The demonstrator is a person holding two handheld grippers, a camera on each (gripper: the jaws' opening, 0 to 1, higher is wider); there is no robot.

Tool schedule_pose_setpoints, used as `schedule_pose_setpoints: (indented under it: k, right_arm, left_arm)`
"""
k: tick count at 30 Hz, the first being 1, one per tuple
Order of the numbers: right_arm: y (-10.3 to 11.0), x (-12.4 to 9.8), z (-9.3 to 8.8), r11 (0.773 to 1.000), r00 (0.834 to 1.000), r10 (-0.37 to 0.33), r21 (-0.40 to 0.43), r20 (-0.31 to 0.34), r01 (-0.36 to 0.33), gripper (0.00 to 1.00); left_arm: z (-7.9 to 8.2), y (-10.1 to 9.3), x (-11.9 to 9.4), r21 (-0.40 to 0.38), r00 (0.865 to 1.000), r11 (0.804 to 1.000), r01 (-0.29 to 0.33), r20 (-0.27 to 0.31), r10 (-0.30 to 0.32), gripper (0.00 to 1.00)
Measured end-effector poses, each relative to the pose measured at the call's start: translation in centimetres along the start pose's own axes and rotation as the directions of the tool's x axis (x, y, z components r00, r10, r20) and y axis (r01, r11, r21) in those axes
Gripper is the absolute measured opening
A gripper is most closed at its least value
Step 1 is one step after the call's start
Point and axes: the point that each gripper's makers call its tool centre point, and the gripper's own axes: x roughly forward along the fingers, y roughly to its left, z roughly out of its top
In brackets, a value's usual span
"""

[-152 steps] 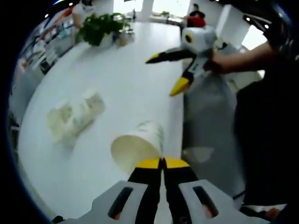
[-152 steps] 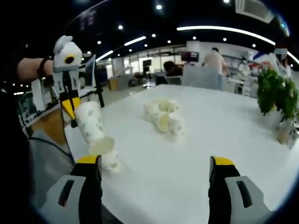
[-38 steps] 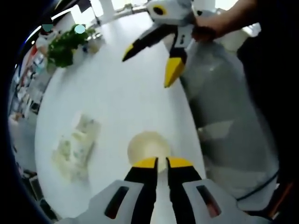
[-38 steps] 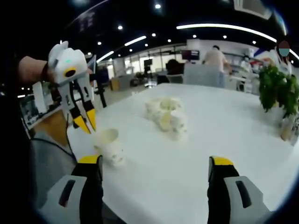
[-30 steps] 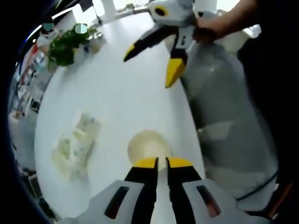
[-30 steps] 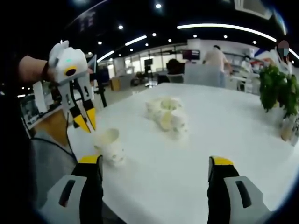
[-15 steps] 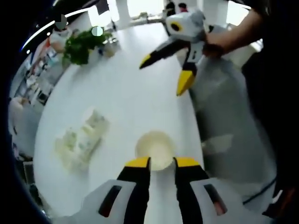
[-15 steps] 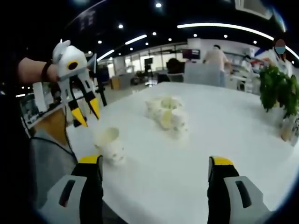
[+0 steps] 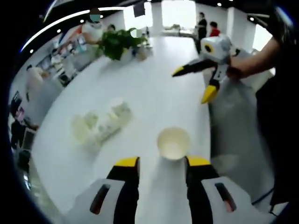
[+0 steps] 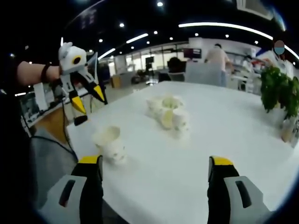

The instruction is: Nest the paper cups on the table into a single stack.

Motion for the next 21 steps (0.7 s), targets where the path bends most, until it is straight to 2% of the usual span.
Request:
schedule_pose_setpoints:
  k: [3, 10, 13, 21]
  right_arm:
    - [0.1, 0.0, 0.1, 1.000, 1.000, 0.004, -0.005, -0.002, -0.004, 0.92]
    - [0.1, 0.0, 0.5, 1.000, 1.000, 0.011, -0.020, -0.010, -0.011, 0.92]
    - [0.0, 0.0, 1.0, 0.999, 1.000, 0.014, -0.029, -0.008, -0.014, 0.92]
    - [-0.7, 0.2, 2.0, 0.999, 1.000, 0.009, -0.049, -0.002, -0.009, 0.93]
  left_arm:
    - [0.1, 0.4, -0.3, -0.027, 1.000, 0.999, -0.021, 0.022, 0.022, 0.47]
    - [0.2, 0.9, -0.9, -0.087, 0.995, 0.995, -0.050, 0.080, 0.057, 0.52]
    - [-0.1, 1.3, -1.1, -0.143, 0.992, 0.988, -0.066, 0.096, 0.080, 0.56]
    - [-1.0, 1.6, -1.7, -0.188, 0.986, 0.978, -0.085, 0.123, 0.109, 0.71]
